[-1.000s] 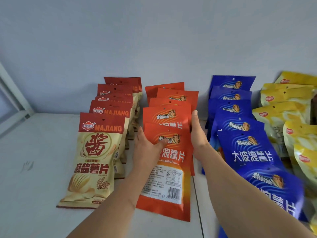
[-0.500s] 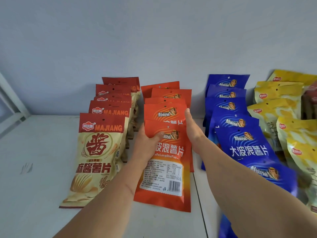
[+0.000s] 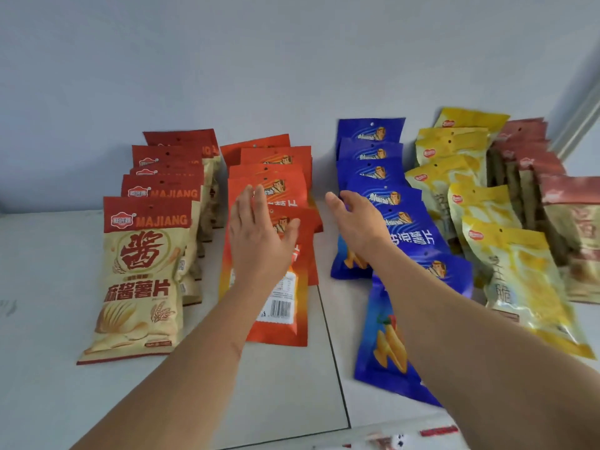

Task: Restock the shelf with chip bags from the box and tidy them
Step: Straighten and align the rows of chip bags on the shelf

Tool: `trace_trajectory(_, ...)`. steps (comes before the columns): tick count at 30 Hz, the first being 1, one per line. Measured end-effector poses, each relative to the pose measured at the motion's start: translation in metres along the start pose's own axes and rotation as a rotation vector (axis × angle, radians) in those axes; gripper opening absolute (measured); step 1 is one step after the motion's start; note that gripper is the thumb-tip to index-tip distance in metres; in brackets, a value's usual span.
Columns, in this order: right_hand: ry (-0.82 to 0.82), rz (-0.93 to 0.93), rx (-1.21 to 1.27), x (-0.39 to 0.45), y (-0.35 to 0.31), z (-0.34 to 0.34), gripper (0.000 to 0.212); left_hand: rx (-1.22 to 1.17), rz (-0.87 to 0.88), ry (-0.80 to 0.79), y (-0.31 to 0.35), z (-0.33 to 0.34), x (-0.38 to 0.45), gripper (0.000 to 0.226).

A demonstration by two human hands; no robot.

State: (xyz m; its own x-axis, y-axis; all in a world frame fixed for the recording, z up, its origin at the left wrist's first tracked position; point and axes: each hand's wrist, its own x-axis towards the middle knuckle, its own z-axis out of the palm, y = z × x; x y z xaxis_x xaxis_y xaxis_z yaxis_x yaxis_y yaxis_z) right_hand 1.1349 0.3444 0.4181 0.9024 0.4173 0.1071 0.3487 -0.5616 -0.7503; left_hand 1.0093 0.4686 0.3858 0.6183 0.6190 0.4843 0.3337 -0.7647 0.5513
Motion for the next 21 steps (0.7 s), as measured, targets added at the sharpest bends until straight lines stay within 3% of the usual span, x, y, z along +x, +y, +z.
trace_trajectory(3,0.128,-0.030,-0.018,-0.025,0.026,-0.025,0.063,-0.116,0.074,-0.115,0.040,0.014,-0.040,0.085)
trace_trajectory(10,0.218,-0.061,0.287,-0.091,0.097,-0.093,0.051,-0.283,-0.051,-0.357,0.105,0.048,-0.118,0.078)
trace_trajectory(17,0.176,0.120,0.224,-0.119,0.151,-0.107,0.060,-0.021,-0.039,-0.486,0.126,0.072,-0.152,0.077)
trace_trajectory(21,0.215,0.107,0.172,-0.126,0.162,-0.099,0.063,0.008,-0.115,-0.421,0.129,0.079,-0.161,0.073)
